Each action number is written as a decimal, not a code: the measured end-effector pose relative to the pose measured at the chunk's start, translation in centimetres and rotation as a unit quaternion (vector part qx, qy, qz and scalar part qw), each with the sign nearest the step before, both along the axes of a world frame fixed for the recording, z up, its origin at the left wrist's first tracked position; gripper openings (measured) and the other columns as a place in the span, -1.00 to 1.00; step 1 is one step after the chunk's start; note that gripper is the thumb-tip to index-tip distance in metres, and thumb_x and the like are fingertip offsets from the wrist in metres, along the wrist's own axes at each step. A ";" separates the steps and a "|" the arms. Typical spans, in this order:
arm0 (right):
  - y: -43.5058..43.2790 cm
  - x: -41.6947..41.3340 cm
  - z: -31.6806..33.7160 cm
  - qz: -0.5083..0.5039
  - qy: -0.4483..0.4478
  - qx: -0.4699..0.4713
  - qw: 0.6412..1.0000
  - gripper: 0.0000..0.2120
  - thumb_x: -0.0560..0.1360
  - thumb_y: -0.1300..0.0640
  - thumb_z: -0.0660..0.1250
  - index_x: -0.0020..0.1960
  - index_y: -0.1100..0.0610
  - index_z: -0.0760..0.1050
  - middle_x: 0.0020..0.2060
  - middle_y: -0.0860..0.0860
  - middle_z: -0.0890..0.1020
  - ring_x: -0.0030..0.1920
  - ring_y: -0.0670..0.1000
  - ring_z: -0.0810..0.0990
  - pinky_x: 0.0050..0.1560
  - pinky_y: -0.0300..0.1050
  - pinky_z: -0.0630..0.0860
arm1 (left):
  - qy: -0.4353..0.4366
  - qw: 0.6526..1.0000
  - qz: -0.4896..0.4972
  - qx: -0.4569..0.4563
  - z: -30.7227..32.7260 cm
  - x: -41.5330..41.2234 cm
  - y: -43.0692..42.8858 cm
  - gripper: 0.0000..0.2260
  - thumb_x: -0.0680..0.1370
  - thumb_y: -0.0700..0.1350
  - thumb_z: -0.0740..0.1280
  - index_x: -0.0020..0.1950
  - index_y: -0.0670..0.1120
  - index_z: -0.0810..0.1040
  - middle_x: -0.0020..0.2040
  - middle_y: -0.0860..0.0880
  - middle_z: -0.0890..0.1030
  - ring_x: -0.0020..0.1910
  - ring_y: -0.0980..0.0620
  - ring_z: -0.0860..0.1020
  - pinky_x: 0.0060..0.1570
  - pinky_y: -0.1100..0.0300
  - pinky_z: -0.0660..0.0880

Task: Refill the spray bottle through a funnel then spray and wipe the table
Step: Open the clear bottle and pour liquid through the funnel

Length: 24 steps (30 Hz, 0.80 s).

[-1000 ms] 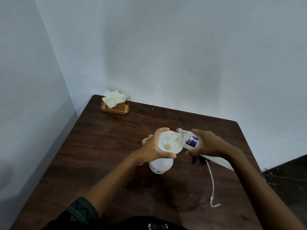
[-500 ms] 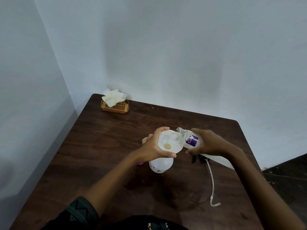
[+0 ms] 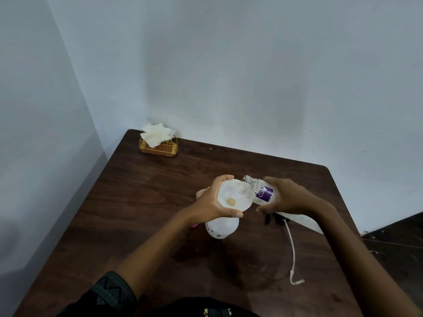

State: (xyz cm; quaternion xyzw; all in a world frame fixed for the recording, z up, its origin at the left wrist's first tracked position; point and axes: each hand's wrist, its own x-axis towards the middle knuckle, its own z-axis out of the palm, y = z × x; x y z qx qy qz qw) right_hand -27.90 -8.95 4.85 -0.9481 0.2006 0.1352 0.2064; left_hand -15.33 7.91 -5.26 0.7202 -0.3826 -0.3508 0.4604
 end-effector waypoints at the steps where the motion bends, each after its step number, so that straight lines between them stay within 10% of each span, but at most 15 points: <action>1: 0.0 0.0 0.0 -0.001 -0.001 0.000 1.000 -0.65 0.25 -0.11 0.50 -0.15 -0.16 0.34 -0.23 -0.18 0.53 -0.19 -0.11 0.54 -0.24 -0.23 0.43 | 0.002 1.000 -0.001 -0.002 0.0 0.0 0.0 -0.20 0.08 0.39 0.48 0.16 0.56 0.07 0.33 0.19 0.31 0.38 -0.03 0.26 0.35 -0.13 0.33; 24: 0.0 0.2 0.3 0.004 0.009 -0.010 1.000 -0.66 0.26 -0.12 0.50 -0.17 -0.14 0.34 -0.25 -0.18 0.51 -0.24 -0.13 0.51 -0.24 -0.20 0.44 | 0.011 1.000 -0.002 -0.005 -0.3 0.1 -0.2 -0.16 0.04 0.44 0.46 0.20 0.53 0.08 0.36 0.16 0.30 0.38 -0.06 0.26 0.33 -0.15 0.34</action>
